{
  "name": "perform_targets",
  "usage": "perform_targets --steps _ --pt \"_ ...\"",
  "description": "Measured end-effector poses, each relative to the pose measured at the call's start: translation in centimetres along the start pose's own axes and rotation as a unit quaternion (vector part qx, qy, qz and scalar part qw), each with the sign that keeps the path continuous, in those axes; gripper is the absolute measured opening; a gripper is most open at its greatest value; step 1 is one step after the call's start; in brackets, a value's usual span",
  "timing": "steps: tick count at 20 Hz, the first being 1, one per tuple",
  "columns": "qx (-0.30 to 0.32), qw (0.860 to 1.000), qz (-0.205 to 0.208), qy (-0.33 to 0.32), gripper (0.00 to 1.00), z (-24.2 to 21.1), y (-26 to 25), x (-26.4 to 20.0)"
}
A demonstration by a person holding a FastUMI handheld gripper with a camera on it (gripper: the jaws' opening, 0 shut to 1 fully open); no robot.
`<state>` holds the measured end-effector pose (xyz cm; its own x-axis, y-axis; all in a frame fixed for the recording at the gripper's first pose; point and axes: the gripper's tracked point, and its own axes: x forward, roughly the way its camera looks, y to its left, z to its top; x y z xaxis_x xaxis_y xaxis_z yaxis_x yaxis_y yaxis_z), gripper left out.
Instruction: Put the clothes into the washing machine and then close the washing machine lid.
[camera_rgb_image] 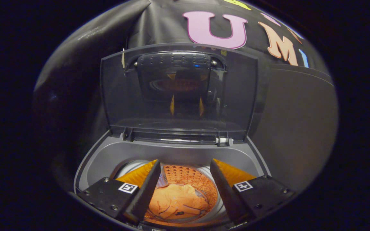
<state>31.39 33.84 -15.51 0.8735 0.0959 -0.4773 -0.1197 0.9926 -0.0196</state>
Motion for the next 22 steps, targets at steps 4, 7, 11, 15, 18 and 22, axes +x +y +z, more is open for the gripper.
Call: perform_targets --steps 4,7,11,15,18,22 --pt "-0.002 1.000 0.013 -0.009 0.96 1.3 0.3 -0.9" --pt "-0.014 0.999 0.022 -0.028 0.96 3.5 1.0 -2.1" --pt "-0.035 0.997 0.029 -0.062 0.95 8.1 1.5 -3.9" --pt "-0.043 0.993 0.029 -0.104 0.95 14.1 1.6 -5.8" --pt "-0.048 0.990 0.027 -0.131 0.97 18.0 1.4 -6.7" --pt "-0.037 0.985 0.004 -0.166 0.97 22.4 0.0 -7.0"
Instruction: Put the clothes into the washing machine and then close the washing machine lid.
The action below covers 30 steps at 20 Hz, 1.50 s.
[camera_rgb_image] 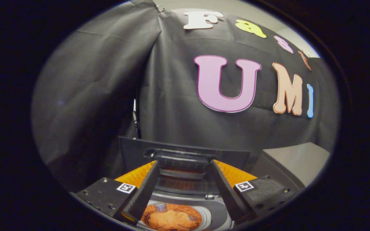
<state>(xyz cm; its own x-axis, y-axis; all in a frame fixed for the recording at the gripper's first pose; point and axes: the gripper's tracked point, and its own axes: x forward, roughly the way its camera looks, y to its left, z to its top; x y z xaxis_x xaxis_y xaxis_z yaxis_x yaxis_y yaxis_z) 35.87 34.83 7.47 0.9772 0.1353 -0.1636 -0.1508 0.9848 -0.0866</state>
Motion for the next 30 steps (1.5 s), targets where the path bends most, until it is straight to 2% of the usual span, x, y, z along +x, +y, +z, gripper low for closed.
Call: perform_targets --steps 3,8,12,16,21,25,27,30 --pt "0.010 0.999 -0.033 -0.022 0.97 3.1 -2.0 2.1" --pt "0.025 0.999 -0.027 -0.028 0.96 5.1 -2.7 7.1" --pt "0.050 0.995 -0.041 -0.075 0.96 7.7 -3.5 9.9" --pt "0.061 0.996 -0.027 -0.057 0.96 6.9 -1.7 12.5" --pt "0.073 0.997 -0.016 -0.026 0.97 3.3 0.2 14.2" --pt "0.064 0.997 -0.038 0.015 0.97 -1.0 -0.5 15.1" --pt "0.067 0.997 -0.023 -0.016 0.97 -0.2 -0.1 14.9" --pt "0.069 0.997 -0.019 -0.007 0.98 -0.9 -0.1 15.0"
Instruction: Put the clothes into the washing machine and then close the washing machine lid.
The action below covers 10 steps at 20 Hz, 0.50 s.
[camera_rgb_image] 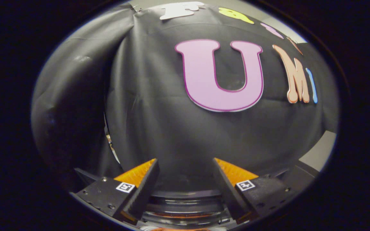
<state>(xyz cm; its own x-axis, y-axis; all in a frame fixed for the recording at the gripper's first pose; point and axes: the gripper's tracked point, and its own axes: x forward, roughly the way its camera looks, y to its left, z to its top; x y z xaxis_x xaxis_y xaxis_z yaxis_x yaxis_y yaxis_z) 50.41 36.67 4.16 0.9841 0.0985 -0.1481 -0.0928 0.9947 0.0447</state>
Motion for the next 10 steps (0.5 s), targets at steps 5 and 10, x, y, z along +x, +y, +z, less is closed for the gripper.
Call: perform_targets --steps 5,10 --pt "0.000 1.000 0.000 -0.023 0.99 0.8 -0.1 -0.5" --pt "0.002 0.999 0.003 -0.037 0.99 1.5 -0.3 -1.1"
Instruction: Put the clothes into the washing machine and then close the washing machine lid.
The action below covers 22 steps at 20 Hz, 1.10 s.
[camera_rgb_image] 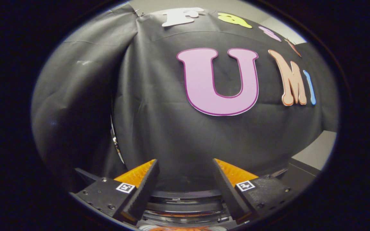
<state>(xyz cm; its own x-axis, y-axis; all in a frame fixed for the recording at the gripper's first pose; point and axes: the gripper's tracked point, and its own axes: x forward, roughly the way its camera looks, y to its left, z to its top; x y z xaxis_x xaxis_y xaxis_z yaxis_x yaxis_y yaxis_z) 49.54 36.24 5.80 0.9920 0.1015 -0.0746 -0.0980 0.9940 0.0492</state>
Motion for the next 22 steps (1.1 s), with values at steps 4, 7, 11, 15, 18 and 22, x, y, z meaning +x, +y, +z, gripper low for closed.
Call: perform_targets --steps 4,7,11,15,18,22 --pt "-0.002 1.000 0.000 -0.015 0.99 0.1 0.0 -1.1" --pt "-0.002 1.000 0.003 -0.016 0.99 -0.7 0.3 -3.1" --pt "-0.002 1.000 0.003 -0.026 0.99 -0.9 0.2 -4.6" --pt "-0.002 1.000 0.006 -0.023 0.99 -1.1 0.2 -5.7" --pt "-0.003 1.000 0.014 -0.017 0.98 -1.3 0.3 -6.3" --pt "-0.002 1.000 0.014 -0.021 0.98 -1.3 0.2 -6.9"
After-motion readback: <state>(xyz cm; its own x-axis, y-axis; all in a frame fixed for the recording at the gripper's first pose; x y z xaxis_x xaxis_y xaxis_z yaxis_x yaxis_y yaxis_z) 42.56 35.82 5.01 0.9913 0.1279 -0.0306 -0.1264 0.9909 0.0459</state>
